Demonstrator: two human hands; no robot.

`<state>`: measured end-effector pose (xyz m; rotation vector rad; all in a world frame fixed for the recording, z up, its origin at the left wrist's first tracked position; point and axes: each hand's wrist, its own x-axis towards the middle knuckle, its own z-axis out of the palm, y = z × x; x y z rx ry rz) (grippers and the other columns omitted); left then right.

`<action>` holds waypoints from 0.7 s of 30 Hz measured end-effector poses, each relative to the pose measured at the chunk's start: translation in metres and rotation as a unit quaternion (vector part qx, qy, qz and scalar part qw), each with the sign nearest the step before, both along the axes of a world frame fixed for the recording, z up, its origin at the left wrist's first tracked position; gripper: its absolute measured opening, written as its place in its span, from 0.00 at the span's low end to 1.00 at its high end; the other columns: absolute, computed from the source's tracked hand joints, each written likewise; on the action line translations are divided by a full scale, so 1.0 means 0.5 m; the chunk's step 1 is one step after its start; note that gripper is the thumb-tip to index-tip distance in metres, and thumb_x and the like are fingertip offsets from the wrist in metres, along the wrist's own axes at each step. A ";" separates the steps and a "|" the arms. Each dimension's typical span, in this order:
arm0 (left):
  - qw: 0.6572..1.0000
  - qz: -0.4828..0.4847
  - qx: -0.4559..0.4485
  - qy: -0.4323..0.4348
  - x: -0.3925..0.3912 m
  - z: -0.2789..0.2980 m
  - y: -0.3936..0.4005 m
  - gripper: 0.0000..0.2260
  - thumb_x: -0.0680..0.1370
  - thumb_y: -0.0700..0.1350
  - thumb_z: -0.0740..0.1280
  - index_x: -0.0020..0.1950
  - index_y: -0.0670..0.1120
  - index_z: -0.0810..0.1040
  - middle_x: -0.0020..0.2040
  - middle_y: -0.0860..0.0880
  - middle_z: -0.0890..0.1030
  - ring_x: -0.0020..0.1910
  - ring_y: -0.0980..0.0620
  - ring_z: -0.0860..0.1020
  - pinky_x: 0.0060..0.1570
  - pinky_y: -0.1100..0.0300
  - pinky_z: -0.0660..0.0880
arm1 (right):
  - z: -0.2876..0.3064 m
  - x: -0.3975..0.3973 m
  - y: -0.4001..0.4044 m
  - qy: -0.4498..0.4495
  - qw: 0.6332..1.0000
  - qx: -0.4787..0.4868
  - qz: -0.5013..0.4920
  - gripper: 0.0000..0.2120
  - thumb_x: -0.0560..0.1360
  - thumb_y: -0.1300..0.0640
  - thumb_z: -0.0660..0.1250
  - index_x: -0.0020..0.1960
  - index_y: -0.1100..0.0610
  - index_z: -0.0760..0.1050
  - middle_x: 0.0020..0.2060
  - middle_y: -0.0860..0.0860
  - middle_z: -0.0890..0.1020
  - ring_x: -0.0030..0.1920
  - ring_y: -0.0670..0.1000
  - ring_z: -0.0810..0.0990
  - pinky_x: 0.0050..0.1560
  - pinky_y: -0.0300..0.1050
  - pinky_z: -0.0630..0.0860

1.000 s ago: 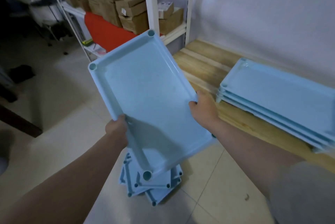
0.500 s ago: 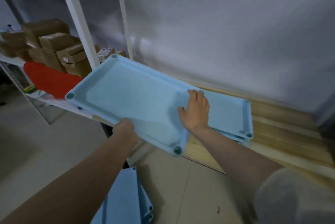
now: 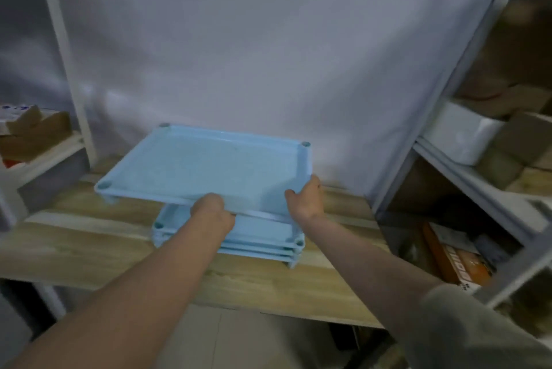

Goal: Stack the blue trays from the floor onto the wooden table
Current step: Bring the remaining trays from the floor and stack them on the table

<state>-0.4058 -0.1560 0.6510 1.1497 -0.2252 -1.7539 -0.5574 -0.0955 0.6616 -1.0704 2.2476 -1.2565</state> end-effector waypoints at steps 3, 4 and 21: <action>0.997 -0.036 0.009 0.065 -0.028 -0.005 -0.036 0.14 0.80 0.34 0.58 0.65 0.38 0.73 0.47 0.43 0.79 0.39 0.46 0.78 0.29 0.54 0.77 | 0.012 -0.032 -0.004 -0.059 0.995 0.003 -0.075 0.15 0.77 0.62 0.60 0.63 0.62 0.66 0.57 0.60 0.75 0.51 0.60 0.77 0.49 0.53 0.77; 0.994 -0.081 0.001 0.072 -0.031 -0.005 -0.048 0.09 0.80 0.34 0.59 0.58 0.37 0.75 0.47 0.44 0.78 0.37 0.46 0.76 0.33 0.51 0.79 | 0.012 -0.037 -0.008 -0.082 0.992 0.001 -0.098 0.11 0.78 0.63 0.58 0.60 0.62 0.68 0.53 0.59 0.76 0.45 0.57 0.77 0.41 0.50 0.77; 0.981 -0.186 0.036 -0.030 0.106 -0.123 -0.301 0.06 0.82 0.37 0.57 0.56 0.40 0.71 0.54 0.40 0.75 0.41 0.44 0.76 0.51 0.44 0.75 | -0.079 0.045 -0.261 -0.129 0.981 -0.057 -0.133 0.11 0.81 0.60 0.57 0.61 0.54 0.70 0.47 0.52 0.79 0.38 0.48 0.76 0.30 0.40 0.73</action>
